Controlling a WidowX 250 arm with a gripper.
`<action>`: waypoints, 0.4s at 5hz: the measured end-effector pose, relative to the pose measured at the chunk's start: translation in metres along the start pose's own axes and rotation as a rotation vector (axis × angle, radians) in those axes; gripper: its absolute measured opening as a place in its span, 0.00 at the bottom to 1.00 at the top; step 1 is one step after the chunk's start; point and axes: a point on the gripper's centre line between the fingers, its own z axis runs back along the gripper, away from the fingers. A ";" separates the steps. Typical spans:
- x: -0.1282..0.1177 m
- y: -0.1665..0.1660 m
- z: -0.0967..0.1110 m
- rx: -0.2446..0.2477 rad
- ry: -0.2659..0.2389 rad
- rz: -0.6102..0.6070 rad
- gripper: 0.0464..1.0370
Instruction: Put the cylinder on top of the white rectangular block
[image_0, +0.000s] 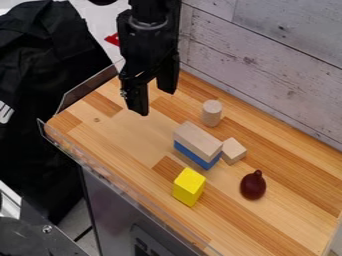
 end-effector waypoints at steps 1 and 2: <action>-0.001 0.005 -0.008 0.035 0.006 0.001 0.96; -0.006 -0.006 0.003 0.042 -0.038 -0.201 0.96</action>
